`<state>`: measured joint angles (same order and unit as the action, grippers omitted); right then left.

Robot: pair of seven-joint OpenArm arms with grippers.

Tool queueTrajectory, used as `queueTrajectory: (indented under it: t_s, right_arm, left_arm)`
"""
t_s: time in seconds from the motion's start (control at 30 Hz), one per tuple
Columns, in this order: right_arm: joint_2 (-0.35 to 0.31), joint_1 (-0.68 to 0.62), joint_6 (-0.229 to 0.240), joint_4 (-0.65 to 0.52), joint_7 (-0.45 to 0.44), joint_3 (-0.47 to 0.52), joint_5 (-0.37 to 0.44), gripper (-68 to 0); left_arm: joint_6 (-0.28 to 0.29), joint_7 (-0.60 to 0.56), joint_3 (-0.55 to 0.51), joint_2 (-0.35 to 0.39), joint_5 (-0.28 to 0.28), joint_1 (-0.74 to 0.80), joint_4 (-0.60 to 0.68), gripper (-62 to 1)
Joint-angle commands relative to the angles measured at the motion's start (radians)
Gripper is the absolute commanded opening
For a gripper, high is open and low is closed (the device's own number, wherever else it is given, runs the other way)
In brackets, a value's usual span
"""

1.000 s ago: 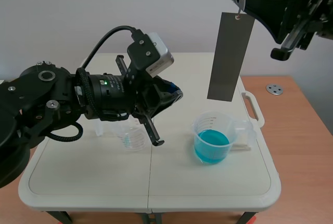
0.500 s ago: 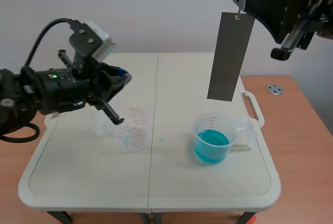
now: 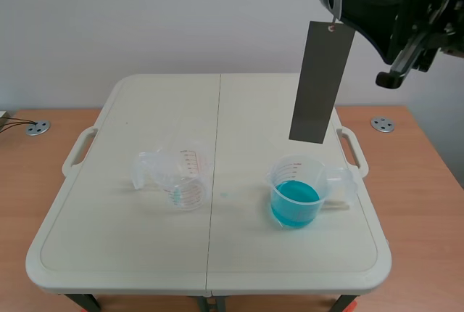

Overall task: Hold the metal plate by the orange handle, dip it into the blue solution, take it out and point at it, then put the plate back in the beaker on the left.
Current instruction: 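Lower the plate into the blue solution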

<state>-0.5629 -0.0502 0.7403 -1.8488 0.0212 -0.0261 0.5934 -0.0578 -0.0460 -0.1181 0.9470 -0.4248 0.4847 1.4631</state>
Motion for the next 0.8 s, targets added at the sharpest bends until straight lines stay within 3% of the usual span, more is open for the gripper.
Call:
queueTrajectory:
  t_s: [0.0, 0.13, 0.33, 0.57, 0.63, 0.77]
  right_arm:
    - [-0.015, 0.012, 0.005, -0.016, -0.016, 0.005, 0.013, -66.2]
    - [-0.013, 0.012, 0.005, -0.003, -0.016, 0.005, 0.013, -66.2]
    - [-0.013, 0.012, 0.005, 0.035, -0.024, 0.003, 0.013, -66.2]
    - [-0.007, 0.014, 0.005, 0.089, -0.035, -0.018, 0.011, -66.2]
    - [-0.007, 0.014, 0.005, 0.1, -0.04, -0.027, 0.005, -66.2]
    - [-0.007, 0.014, 0.005, 0.118, -0.074, -0.046, -0.042, -66.2]
  left_arm:
    - [-0.023, -0.011, -0.031, 0.001, -0.002, 0.058, -0.008, -59.0]
    - [-0.034, -0.028, -0.103, 0.004, 0.011, 0.211, -0.048, -59.1]
    - [-0.031, -0.071, -0.107, 0.003, 0.045, 0.397, -0.116, -59.1]
    - [0.054, -0.07, -0.099, -0.034, 0.055, 0.523, -0.16, -59.1]
    - [0.054, -0.069, -0.084, -0.056, 0.055, 0.541, -0.163, -59.1]
    - [0.058, -0.061, -0.032, -0.107, 0.125, 0.551, -0.184, -59.1]
